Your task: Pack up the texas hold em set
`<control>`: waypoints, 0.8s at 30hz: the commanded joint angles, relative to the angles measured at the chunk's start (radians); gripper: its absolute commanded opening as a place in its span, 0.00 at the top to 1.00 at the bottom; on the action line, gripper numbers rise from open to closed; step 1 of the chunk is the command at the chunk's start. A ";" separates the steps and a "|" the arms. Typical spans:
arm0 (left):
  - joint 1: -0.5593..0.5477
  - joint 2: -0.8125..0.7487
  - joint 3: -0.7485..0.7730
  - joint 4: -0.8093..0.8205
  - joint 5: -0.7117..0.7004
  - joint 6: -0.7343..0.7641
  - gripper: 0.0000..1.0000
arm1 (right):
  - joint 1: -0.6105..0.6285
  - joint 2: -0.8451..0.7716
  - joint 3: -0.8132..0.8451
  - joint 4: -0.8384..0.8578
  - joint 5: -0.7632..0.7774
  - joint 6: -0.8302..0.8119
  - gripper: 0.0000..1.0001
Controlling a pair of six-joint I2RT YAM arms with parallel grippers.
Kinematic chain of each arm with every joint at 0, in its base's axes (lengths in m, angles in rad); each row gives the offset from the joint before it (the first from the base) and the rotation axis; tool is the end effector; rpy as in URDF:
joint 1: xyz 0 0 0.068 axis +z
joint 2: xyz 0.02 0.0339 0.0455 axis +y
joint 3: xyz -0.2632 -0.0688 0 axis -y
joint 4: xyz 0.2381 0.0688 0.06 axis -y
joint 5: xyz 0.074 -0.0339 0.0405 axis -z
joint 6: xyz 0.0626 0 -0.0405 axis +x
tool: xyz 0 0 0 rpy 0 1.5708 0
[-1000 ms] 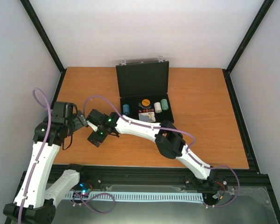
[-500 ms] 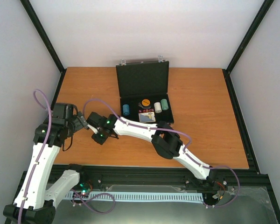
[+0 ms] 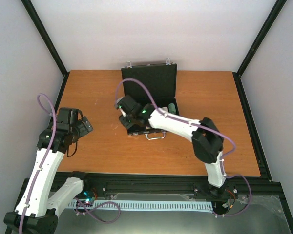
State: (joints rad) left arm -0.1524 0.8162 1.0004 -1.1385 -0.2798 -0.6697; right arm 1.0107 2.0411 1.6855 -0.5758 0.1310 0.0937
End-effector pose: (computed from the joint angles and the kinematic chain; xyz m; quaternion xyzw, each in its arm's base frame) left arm 0.1414 -0.0042 0.2984 -0.2822 0.9014 0.0018 0.3285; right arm 0.2537 0.3892 0.2123 -0.4008 0.8586 0.1116 0.2996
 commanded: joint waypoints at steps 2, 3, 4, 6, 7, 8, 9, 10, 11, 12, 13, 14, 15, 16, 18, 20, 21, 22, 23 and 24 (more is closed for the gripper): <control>-0.003 0.031 -0.003 0.056 0.013 -0.006 0.00 | -0.085 -0.104 -0.063 0.178 0.052 -0.020 0.83; -0.003 0.042 -0.003 0.060 0.015 -0.004 0.00 | -0.099 -0.100 -0.064 0.181 0.054 -0.025 0.83; -0.003 0.051 -0.003 0.065 0.018 -0.003 0.00 | -0.113 -0.093 -0.066 0.184 0.054 -0.034 0.83; -0.003 0.068 -0.001 0.073 0.021 -0.001 0.00 | -0.127 -0.077 -0.073 0.199 0.073 -0.065 0.83; -0.003 0.075 0.001 0.077 0.022 0.002 0.00 | -0.132 -0.066 -0.079 0.212 0.078 -0.078 0.83; -0.003 0.082 0.002 0.081 0.023 0.005 0.00 | -0.136 -0.055 -0.082 0.225 0.080 -0.091 0.83; -0.003 0.090 0.004 0.084 0.021 0.007 0.00 | -0.141 -0.044 -0.084 0.238 0.082 -0.101 0.83; -0.003 0.097 0.006 0.087 0.021 0.009 0.00 | -0.144 -0.030 -0.083 0.248 0.089 -0.110 0.83; -0.003 0.103 0.007 0.088 0.021 0.011 0.00 | -0.147 -0.016 -0.079 0.257 0.105 -0.123 0.83; -0.003 0.109 0.009 0.091 0.021 0.014 0.00 | -0.147 -0.002 -0.077 0.268 0.125 -0.134 0.83; -0.003 0.117 0.010 0.090 0.023 0.015 0.00 | -0.148 0.009 -0.076 0.279 0.143 -0.145 0.83; -0.003 0.124 0.013 0.091 0.026 0.016 0.00 | -0.151 0.021 -0.073 0.289 0.155 -0.152 0.83; -0.003 0.130 0.013 0.089 0.027 0.018 0.00 | -0.155 0.030 -0.072 0.298 0.158 -0.157 0.83; -0.003 0.137 0.015 0.088 0.027 0.019 0.00 | -0.159 0.038 -0.071 0.305 0.162 -0.161 0.83; -0.003 0.145 0.018 0.086 0.023 0.021 0.00 | -0.165 0.052 -0.070 0.317 0.176 -0.168 0.83; -0.003 0.150 0.018 0.085 0.021 0.022 0.00 | -0.169 0.062 -0.071 0.326 0.209 -0.176 0.83; -0.003 0.152 0.017 0.085 0.019 0.023 0.00 | -0.171 0.063 -0.076 0.333 0.224 -0.178 0.83; -0.003 0.154 0.017 0.084 0.018 0.022 0.00 | -0.176 0.064 -0.081 0.338 0.231 -0.177 0.83; -0.003 0.156 0.015 0.084 0.017 0.022 0.00 | -0.181 0.065 -0.086 0.341 0.227 -0.174 0.83; -0.003 0.159 0.014 0.085 0.016 0.021 0.00 | -0.189 0.070 -0.089 0.340 0.218 -0.172 0.83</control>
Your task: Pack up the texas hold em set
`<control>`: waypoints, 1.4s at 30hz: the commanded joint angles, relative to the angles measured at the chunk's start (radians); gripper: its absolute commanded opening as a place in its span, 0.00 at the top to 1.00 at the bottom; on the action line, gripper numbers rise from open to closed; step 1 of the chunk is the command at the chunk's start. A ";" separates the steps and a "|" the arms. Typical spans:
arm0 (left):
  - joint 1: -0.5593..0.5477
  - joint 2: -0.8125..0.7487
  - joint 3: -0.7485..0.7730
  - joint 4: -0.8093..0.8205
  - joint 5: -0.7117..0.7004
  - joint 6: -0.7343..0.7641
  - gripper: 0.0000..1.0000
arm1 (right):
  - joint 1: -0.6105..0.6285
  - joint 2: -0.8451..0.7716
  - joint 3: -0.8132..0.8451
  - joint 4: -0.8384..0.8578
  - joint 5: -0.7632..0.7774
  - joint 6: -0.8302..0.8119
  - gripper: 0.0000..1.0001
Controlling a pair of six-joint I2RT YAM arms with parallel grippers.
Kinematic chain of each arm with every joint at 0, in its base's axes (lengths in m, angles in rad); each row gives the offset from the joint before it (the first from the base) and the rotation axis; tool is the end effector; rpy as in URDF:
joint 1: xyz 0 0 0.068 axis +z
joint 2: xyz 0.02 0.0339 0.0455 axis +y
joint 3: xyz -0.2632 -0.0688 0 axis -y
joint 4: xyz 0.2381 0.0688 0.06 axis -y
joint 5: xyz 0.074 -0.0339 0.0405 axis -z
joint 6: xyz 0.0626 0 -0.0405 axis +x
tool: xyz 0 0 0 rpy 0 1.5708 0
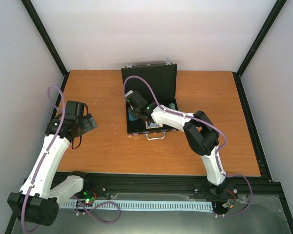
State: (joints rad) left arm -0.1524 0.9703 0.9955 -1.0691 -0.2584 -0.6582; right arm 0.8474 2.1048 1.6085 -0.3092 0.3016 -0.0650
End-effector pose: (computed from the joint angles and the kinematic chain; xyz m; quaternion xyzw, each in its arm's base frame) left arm 0.1758 -0.0108 0.2804 -0.2721 0.9186 0.0125 0.2864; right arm 0.3347 0.3509 0.1830 -0.3537 0.8481 0.0119 0.3944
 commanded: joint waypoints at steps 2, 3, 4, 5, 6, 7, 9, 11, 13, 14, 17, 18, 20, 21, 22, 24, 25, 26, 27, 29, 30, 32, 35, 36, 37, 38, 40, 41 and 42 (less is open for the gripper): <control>-0.003 0.011 0.014 0.022 0.000 0.008 0.00 | -0.037 0.016 -0.019 0.074 0.025 -0.009 0.83; -0.003 0.015 0.014 0.025 0.003 0.007 0.00 | -0.043 0.021 -0.021 0.076 0.012 -0.007 0.82; -0.003 0.019 0.013 0.027 0.004 0.006 0.00 | -0.048 0.030 -0.023 0.078 -0.005 -0.005 0.81; -0.003 0.023 0.012 0.032 0.007 0.006 0.00 | -0.052 0.038 -0.026 0.081 -0.018 -0.004 0.80; -0.003 0.029 0.011 0.036 0.008 0.004 0.00 | -0.056 0.047 -0.027 0.083 -0.032 -0.004 0.79; -0.003 0.035 0.011 0.041 0.010 0.003 0.00 | -0.059 0.056 -0.027 0.084 -0.046 -0.004 0.78; -0.003 0.048 0.013 0.051 0.018 0.004 0.00 | -0.062 0.068 -0.030 0.082 -0.065 0.000 0.78; -0.003 0.060 0.019 0.057 0.023 0.003 0.00 | -0.063 0.068 -0.046 0.096 -0.075 0.006 0.78; -0.003 0.072 0.022 0.061 0.028 0.003 0.00 | -0.063 0.064 -0.062 0.105 -0.076 0.008 0.78; -0.003 0.074 0.022 0.064 0.029 0.003 0.00 | -0.065 0.063 -0.066 0.105 -0.076 0.007 0.78; -0.003 0.076 0.017 0.069 0.034 0.003 0.00 | -0.066 0.056 -0.084 0.110 -0.073 0.007 0.77; -0.003 0.076 0.015 0.071 0.034 0.003 0.00 | -0.067 0.052 -0.093 0.111 -0.074 0.007 0.74; -0.003 0.076 0.011 0.072 0.033 0.002 0.00 | -0.067 0.039 -0.110 0.109 -0.085 0.010 0.66; -0.003 0.076 0.010 0.071 0.035 0.001 0.00 | -0.066 0.033 -0.119 0.105 -0.088 0.014 0.60; -0.003 0.076 0.010 0.071 0.037 0.000 0.00 | -0.067 0.023 -0.127 0.100 -0.091 0.019 0.53; -0.003 0.074 0.007 0.072 0.038 0.000 0.00 | -0.066 0.002 -0.145 0.091 -0.099 0.023 0.41; -0.003 0.072 0.006 0.073 0.038 0.000 0.00 | -0.067 -0.010 -0.153 0.088 -0.104 0.025 0.38; -0.003 0.070 0.004 0.074 0.037 0.001 0.00 | -0.066 -0.021 -0.162 0.084 -0.107 0.029 0.37; -0.002 0.070 0.000 0.078 0.038 0.002 0.00 | -0.067 -0.033 -0.170 0.077 -0.110 0.032 0.36; -0.003 0.069 -0.004 0.082 0.038 0.003 0.00 | -0.065 -0.061 -0.180 0.064 -0.113 0.037 0.34; -0.003 0.070 -0.006 0.084 0.039 0.003 0.00 | -0.065 -0.077 -0.188 0.059 -0.116 0.039 0.33; -0.003 0.070 -0.009 0.091 0.044 0.003 0.00 | -0.065 -0.116 -0.199 0.045 -0.121 0.043 0.33; -0.003 0.071 -0.013 0.103 0.047 0.006 0.00 | -0.065 -0.175 -0.206 0.020 -0.137 0.039 0.33; -0.003 0.073 -0.013 0.107 0.046 0.007 0.00 | -0.065 -0.196 -0.206 0.010 -0.142 0.033 0.33; -0.003 0.073 -0.014 0.109 0.046 0.008 0.00 | -0.064 -0.225 -0.205 0.001 -0.145 0.029 0.33; -0.003 0.074 -0.014 0.113 0.046 0.009 0.00 | -0.065 -0.245 -0.203 -0.010 -0.149 0.024 0.33; -0.003 0.075 -0.016 0.118 0.046 0.012 0.00 | -0.065 -0.277 -0.193 -0.040 -0.152 0.020 0.33; -0.003 0.077 -0.018 0.121 0.048 0.013 0.00 | -0.065 -0.286 -0.186 -0.060 -0.151 0.021 0.33; -0.003 0.077 -0.017 0.123 0.050 0.015 0.00 | -0.065 -0.293 -0.178 -0.077 -0.148 0.023 0.33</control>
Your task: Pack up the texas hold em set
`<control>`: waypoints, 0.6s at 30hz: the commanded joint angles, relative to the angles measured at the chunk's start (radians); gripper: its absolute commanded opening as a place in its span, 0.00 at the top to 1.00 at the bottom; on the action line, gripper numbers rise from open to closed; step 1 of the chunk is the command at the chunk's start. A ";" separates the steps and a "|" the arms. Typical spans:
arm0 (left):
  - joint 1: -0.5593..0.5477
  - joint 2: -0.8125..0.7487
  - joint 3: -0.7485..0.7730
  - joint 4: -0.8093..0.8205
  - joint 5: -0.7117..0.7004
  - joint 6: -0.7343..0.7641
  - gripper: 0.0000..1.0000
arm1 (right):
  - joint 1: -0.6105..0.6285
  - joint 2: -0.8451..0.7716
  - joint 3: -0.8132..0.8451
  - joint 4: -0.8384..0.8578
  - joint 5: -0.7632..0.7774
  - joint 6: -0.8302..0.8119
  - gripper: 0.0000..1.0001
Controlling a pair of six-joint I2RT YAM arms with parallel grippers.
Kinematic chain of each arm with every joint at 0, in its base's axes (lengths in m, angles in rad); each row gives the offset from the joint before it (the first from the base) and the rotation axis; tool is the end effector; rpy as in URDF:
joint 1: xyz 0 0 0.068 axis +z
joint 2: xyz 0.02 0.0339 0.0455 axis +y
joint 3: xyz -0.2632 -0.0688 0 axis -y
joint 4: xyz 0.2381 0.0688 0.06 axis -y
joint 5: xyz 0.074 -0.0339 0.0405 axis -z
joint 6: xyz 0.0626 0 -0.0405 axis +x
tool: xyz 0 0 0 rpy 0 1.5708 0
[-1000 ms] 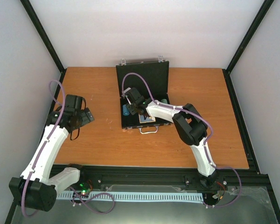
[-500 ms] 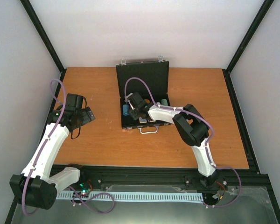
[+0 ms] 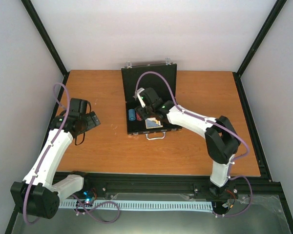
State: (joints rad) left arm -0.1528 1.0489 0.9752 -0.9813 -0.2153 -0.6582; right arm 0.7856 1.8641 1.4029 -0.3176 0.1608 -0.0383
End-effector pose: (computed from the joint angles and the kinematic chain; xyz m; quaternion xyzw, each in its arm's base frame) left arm 0.1971 -0.0168 0.2664 -0.2669 0.9239 -0.0046 0.2740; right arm 0.3130 0.2989 0.2178 -0.3398 0.8551 0.0714 0.3850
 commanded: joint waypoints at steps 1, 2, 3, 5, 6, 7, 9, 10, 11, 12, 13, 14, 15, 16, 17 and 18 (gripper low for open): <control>-0.002 0.001 0.002 0.037 0.008 0.017 0.00 | -0.003 -0.053 0.037 -0.090 0.001 0.003 0.33; -0.002 0.003 0.002 0.040 0.008 0.019 0.00 | -0.003 -0.051 0.048 -0.110 0.014 0.010 0.33; -0.003 0.007 0.004 0.042 0.007 0.022 0.00 | -0.003 -0.047 0.056 -0.128 0.027 0.018 0.33; -0.002 0.018 0.015 0.044 0.001 0.027 0.00 | -0.003 -0.049 0.062 -0.146 0.052 0.036 0.33; -0.002 0.027 0.027 0.046 -0.005 0.030 0.00 | -0.007 -0.056 0.062 -0.149 0.063 0.047 0.30; -0.002 0.039 0.041 0.047 -0.013 0.031 0.00 | -0.013 -0.069 0.062 -0.151 0.069 0.064 0.20; -0.002 0.069 0.092 0.047 -0.022 0.029 0.00 | -0.034 -0.094 0.069 -0.173 0.078 0.105 0.05; -0.002 0.086 0.115 0.050 -0.023 0.028 0.00 | -0.049 -0.105 0.074 -0.189 0.067 0.120 0.01; -0.002 0.108 0.143 0.055 -0.021 0.026 0.00 | -0.067 -0.115 0.079 -0.204 0.052 0.137 0.00; -0.002 0.128 0.170 0.059 -0.018 0.023 0.00 | -0.085 -0.125 0.080 -0.222 0.035 0.147 0.00; -0.003 0.154 0.199 0.062 -0.015 0.020 0.00 | -0.102 -0.136 0.080 -0.233 0.014 0.152 0.00; -0.002 0.180 0.231 0.066 -0.012 0.016 0.00 | -0.116 -0.148 0.076 -0.242 -0.003 0.154 0.00; -0.002 0.207 0.261 0.069 -0.010 0.009 0.00 | -0.127 -0.166 0.069 -0.247 -0.013 0.153 0.00; -0.002 0.238 0.295 0.072 -0.006 0.002 0.00 | -0.135 -0.177 0.063 -0.252 -0.017 0.148 0.00; -0.003 0.267 0.323 0.077 0.000 -0.004 0.00 | -0.142 -0.186 0.058 -0.260 -0.017 0.142 0.00; -0.002 0.306 0.358 0.082 0.004 -0.013 0.00 | -0.149 -0.195 0.056 -0.266 -0.016 0.137 0.00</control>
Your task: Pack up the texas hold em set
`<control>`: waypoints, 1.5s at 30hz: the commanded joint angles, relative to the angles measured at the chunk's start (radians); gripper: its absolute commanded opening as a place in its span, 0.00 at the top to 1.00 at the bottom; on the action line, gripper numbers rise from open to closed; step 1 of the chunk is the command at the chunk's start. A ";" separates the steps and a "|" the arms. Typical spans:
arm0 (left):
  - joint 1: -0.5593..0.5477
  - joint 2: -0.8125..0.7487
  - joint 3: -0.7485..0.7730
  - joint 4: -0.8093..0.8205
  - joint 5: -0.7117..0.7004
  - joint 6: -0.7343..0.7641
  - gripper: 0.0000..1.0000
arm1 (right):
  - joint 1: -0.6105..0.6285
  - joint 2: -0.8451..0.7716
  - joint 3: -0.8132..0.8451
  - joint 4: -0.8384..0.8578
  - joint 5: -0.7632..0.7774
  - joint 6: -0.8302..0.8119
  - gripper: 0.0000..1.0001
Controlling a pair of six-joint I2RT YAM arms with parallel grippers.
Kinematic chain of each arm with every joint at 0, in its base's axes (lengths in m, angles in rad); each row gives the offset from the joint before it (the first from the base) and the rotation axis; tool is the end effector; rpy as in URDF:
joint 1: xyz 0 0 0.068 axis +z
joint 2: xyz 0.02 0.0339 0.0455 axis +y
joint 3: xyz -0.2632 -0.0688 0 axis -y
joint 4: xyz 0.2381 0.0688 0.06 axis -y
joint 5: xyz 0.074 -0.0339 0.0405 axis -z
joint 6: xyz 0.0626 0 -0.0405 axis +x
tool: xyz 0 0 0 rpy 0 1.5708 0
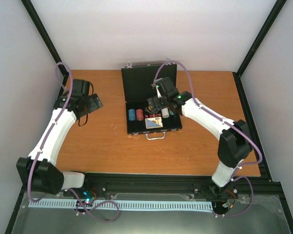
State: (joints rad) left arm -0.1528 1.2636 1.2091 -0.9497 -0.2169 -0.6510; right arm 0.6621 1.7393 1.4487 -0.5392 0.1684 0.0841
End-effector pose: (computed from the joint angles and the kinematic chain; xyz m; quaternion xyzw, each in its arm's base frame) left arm 0.2531 -0.0253 0.2973 -0.2646 0.9176 -0.0131 0.2964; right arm 0.3228 0.2383 0.2621 -0.2355 0.8990 0.0585 0.3645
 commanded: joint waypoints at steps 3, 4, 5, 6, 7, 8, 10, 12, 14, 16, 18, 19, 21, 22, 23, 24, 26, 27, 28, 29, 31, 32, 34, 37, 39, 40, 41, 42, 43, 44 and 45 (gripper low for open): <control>-0.001 0.187 0.226 0.070 0.034 -0.051 0.03 | -0.056 -0.101 0.000 -0.057 -0.025 0.000 0.00; 0.002 0.223 0.262 0.073 0.044 -0.068 0.04 | -0.069 -0.114 -0.006 -0.054 -0.025 -0.004 0.00; 0.004 0.258 0.298 0.075 0.053 -0.085 0.05 | -0.090 -0.128 -0.015 -0.049 -0.024 -0.006 0.00; 0.007 0.294 0.336 0.076 0.067 -0.100 0.05 | -0.108 -0.144 -0.026 -0.042 -0.026 0.000 0.00; 0.010 0.330 0.369 0.079 0.082 -0.115 0.05 | -0.133 -0.159 -0.037 -0.036 -0.032 0.011 0.00; 0.014 0.363 0.405 0.082 0.095 -0.136 0.05 | -0.156 -0.171 -0.043 -0.034 -0.041 0.025 0.00; 0.022 0.431 0.478 0.088 0.127 -0.156 0.06 | -0.202 -0.185 -0.051 -0.037 -0.061 0.050 0.00; 0.042 0.504 0.552 0.079 0.171 -0.169 0.06 | -0.231 -0.194 -0.051 -0.041 -0.073 0.061 0.00; 0.062 0.574 0.622 0.072 0.215 -0.185 0.07 | -0.243 -0.199 -0.050 -0.041 -0.071 0.063 0.00; 0.081 0.632 0.669 0.092 0.251 -0.200 0.09 | -0.252 -0.202 -0.050 -0.035 -0.065 0.060 0.00; 0.100 0.689 0.707 0.119 0.288 -0.221 0.12 | -0.261 -0.199 -0.042 -0.035 -0.057 0.058 0.00; 0.110 0.720 0.728 0.129 0.317 -0.237 0.16 | -0.268 -0.194 -0.034 -0.042 -0.052 0.059 0.00; 0.128 0.790 0.772 0.147 0.390 -0.274 0.35 | -0.289 -0.180 -0.004 -0.069 -0.050 0.066 0.00; 0.133 0.833 0.785 0.168 0.453 -0.295 0.54 | -0.301 -0.175 0.008 -0.079 -0.053 0.066 0.00; 0.135 0.860 0.795 0.199 0.502 -0.314 0.70 | -0.311 -0.172 0.016 -0.084 -0.053 0.065 0.00; 0.134 0.886 0.801 0.237 0.558 -0.337 0.85 | -0.323 -0.171 0.019 -0.085 -0.052 0.063 0.00; 0.133 0.936 0.805 0.318 0.657 -0.383 0.99 | -0.350 -0.168 0.026 -0.085 -0.057 0.061 0.00; 0.131 0.956 0.810 0.342 0.689 -0.398 0.99 | -0.360 -0.165 0.030 -0.087 -0.062 0.064 0.00; 0.128 0.973 0.817 0.360 0.707 -0.402 0.99 | -0.371 -0.160 0.037 -0.091 -0.071 0.068 0.00; 0.124 0.989 0.825 0.372 0.723 -0.401 0.99 | -0.379 -0.155 0.044 -0.096 -0.084 0.074 0.00; 0.120 1.011 0.830 0.402 0.764 -0.409 0.99 | -0.393 -0.147 0.054 -0.103 -0.108 0.082 0.00; 0.117 1.019 0.823 0.431 0.792 -0.423 0.99 | -0.396 -0.144 0.053 -0.105 -0.117 0.083 0.00; 0.111 1.032 0.806 0.510 0.840 -0.453 0.99 | -0.399 -0.141 0.053 -0.111 -0.125 0.079 0.00; 0.094 1.043 0.810 0.554 0.891 -0.471 0.99 | -0.403 -0.136 0.052 -0.124 -0.135 0.074 0.00; 0.088 1.038 0.811 0.577 0.917 -0.477 0.99 | -0.404 -0.140 0.044 -0.126 -0.138 0.071 0.00; 0.083 1.036 0.810 0.589 0.932 -0.481 0.99 | -0.405 -0.141 0.038 -0.125 -0.139 0.071 0.00; 0.081 1.036 0.809 0.605 0.948 -0.488 0.99 | -0.406 -0.144 0.032 -0.123 -0.141 0.072 0.00; 0.076 1.036 0.802 0.625 0.969 -0.500 0.99 | -0.406 -0.145 0.024 -0.121 -0.147 0.074 0.00; 0.071 1.036 0.795 0.649 0.990 -0.512 0.99 | -0.407 -0.147 0.017 -0.120 -0.153 0.074 0.00; 0.066 1.033 0.783 0.672 1.016 -0.526 0.99 | -0.406 -0.148 0.009 -0.118 -0.159 0.076 0.00; 0.059 1.026 0.775 0.687 1.029 -0.531 0.99 | -0.407 -0.150 0.005 -0.118 -0.166 0.076 0.00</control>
State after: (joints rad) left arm -0.0731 2.3123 1.9743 -0.3862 0.6941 -1.1236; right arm 0.2634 1.5932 1.4746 -0.6533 0.0319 0.1547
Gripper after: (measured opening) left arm 0.011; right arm 0.999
